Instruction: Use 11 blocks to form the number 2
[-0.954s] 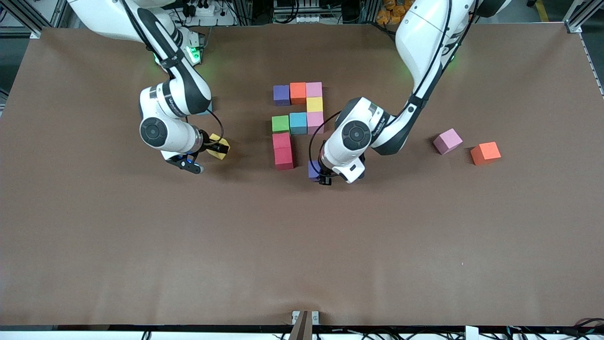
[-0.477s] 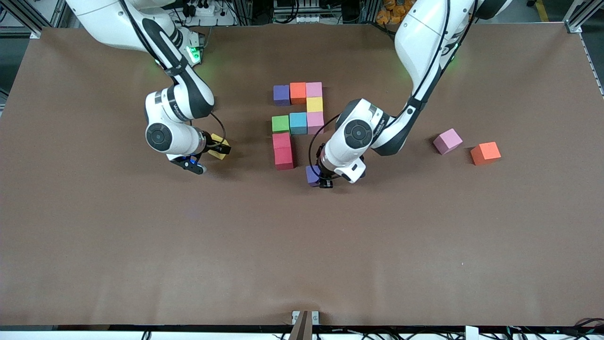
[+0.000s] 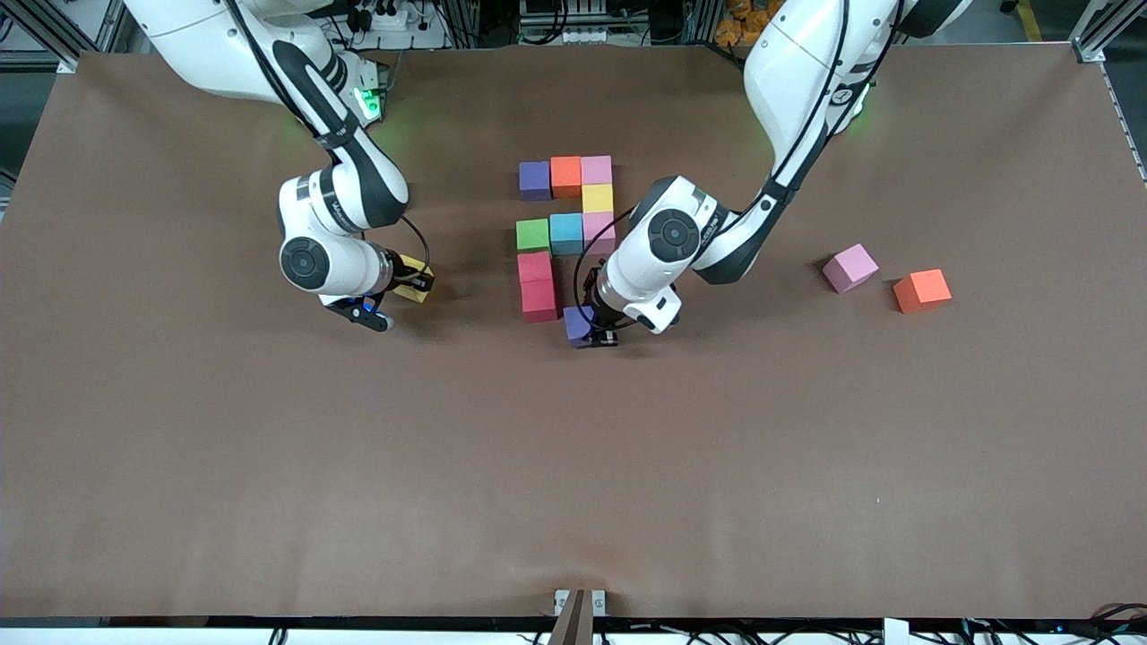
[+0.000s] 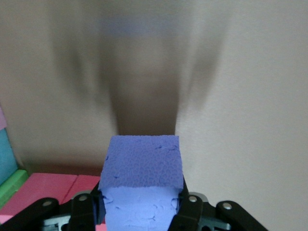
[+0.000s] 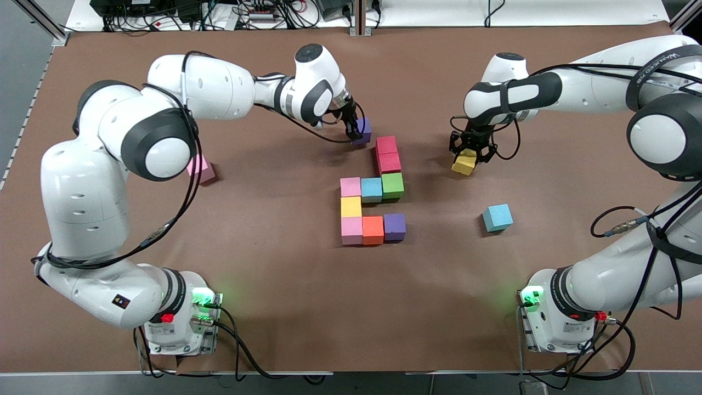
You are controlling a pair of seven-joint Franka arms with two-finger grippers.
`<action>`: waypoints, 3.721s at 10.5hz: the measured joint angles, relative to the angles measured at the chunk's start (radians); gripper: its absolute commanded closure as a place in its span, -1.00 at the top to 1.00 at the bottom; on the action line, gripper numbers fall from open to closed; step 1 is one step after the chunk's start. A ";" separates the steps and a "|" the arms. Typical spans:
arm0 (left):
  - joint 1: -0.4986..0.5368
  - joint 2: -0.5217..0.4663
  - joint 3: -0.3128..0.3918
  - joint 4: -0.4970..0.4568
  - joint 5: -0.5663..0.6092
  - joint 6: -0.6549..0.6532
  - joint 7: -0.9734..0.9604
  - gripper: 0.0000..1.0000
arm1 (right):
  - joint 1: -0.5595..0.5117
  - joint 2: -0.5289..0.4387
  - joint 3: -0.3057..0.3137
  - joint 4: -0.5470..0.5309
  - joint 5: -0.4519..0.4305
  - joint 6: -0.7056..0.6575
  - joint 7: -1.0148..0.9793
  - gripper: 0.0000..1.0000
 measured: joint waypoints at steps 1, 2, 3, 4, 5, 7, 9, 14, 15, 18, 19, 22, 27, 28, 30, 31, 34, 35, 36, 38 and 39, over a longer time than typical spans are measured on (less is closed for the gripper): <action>0.019 -0.006 -0.024 -0.017 0.000 0.007 0.002 -0.36 | 0.000 -0.004 0.000 0.020 0.000 -0.011 0.000 -1.00; 0.032 -0.012 -0.041 -0.030 0.000 0.009 0.008 -0.36 | -0.001 -0.007 -0.001 0.052 0.000 -0.043 0.001 -1.00; 0.038 -0.017 -0.050 -0.043 0.000 0.010 0.017 -0.36 | -0.006 -0.010 -0.002 0.093 0.000 -0.091 0.003 -1.00; 0.039 -0.021 -0.055 -0.055 0.000 0.013 0.029 -0.36 | -0.016 -0.012 -0.002 0.134 0.000 -0.136 0.004 -1.00; 0.039 -0.022 -0.061 -0.067 0.000 0.026 0.036 -0.36 | -0.024 -0.013 -0.002 0.164 0.000 -0.163 0.004 -1.00; 0.039 -0.022 -0.067 -0.094 0.000 0.062 0.043 -0.37 | -0.030 -0.013 -0.002 0.184 0.000 -0.175 0.004 -1.00; 0.037 -0.022 -0.069 -0.106 0.000 0.070 0.044 -0.37 | -0.030 -0.011 -0.002 0.183 0.000 -0.178 0.004 -1.00; 0.018 -0.016 -0.076 -0.122 0.000 0.103 0.044 -0.37 | -0.030 -0.010 -0.002 0.183 0.000 -0.181 0.004 -1.00; 0.017 -0.014 -0.076 -0.122 0.000 0.106 0.044 -0.37 | -0.030 -0.010 -0.002 0.183 0.000 -0.181 0.005 -1.00; 0.017 -0.008 -0.076 -0.121 0.000 0.113 0.044 -0.36 | -0.030 -0.010 -0.002 0.183 0.000 -0.181 0.005 -1.00; 0.017 -0.006 -0.076 -0.118 0.000 0.114 0.044 -0.36 | -0.030 -0.010 -0.002 0.183 0.000 -0.181 0.005 -1.00; 0.017 -0.001 -0.076 -0.110 0.000 0.116 0.044 -0.36 | -0.030 -0.010 -0.002 0.183 0.000 -0.183 0.005 -1.00; 0.015 0.011 -0.076 -0.093 0.000 0.117 0.044 -0.27 | -0.030 -0.010 0.000 0.183 0.001 -0.183 0.005 -1.00; 0.014 0.015 -0.077 -0.090 0.000 0.117 0.044 -0.21 | -0.030 -0.010 0.000 0.183 0.001 -0.183 0.005 -1.00; 0.011 0.017 -0.077 -0.087 0.000 0.118 0.044 0.45 | -0.029 -0.010 0.001 0.183 0.001 -0.183 0.005 -1.00; 0.011 0.017 -0.077 -0.086 0.000 0.118 0.044 0.99 | -0.029 -0.010 0.001 0.183 0.001 -0.183 0.005 -1.00; 0.008 0.024 -0.077 -0.086 0.000 0.118 0.059 1.00 | -0.028 -0.010 0.003 0.183 0.001 -0.183 0.012 -1.00; 0.008 0.024 -0.077 -0.085 0.000 0.118 0.062 1.00 | -0.027 -0.010 0.005 0.183 0.001 -0.183 0.017 -1.00; 0.009 0.023 -0.077 -0.080 0.000 0.118 0.062 1.00 | -0.025 -0.010 0.007 0.183 0.001 -0.183 0.026 -1.00; 0.008 0.004 -0.080 -0.067 0.000 0.101 0.065 1.00 | -0.015 -0.010 0.009 0.187 0.001 -0.183 0.055 -1.00; 0.008 -0.019 -0.083 -0.065 0.000 0.075 0.066 1.00 | -0.003 -0.010 0.011 0.193 0.001 -0.183 0.083 -1.00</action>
